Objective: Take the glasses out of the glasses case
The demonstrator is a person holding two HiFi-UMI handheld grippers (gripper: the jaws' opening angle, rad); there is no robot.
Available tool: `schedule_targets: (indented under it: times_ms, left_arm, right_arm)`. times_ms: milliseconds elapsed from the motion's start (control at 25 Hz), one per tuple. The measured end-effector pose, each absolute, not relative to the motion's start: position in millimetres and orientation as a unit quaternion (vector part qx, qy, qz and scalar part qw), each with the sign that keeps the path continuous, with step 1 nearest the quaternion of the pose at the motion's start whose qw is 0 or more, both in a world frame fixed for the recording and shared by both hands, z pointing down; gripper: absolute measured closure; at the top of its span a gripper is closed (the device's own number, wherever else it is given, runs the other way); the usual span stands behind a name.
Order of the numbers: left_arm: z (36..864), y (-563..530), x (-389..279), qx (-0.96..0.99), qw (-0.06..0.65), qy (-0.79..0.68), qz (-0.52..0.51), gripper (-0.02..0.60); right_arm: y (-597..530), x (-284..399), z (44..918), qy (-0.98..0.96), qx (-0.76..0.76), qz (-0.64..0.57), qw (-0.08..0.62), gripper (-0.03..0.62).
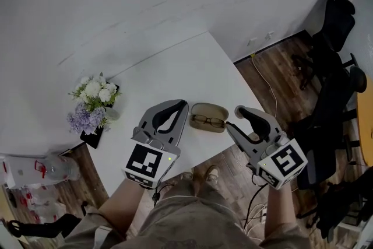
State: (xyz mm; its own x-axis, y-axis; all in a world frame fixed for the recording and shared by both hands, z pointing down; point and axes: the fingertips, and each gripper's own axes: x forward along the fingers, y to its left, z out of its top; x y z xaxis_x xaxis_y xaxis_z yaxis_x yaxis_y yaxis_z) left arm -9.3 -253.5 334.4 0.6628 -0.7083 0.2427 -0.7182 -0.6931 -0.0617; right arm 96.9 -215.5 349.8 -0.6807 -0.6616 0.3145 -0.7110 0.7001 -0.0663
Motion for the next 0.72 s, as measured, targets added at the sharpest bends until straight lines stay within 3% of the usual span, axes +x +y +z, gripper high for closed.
schedule_targets:
  times_ms: [720]
  left_arm:
    - [539.1,-277.8,8.8,0.884,0.147,-0.359,0.261,0.561]
  right_arm:
    - [-261.6,71.8,558.9,-0.892,0.286,0.196,0.288,0.395]
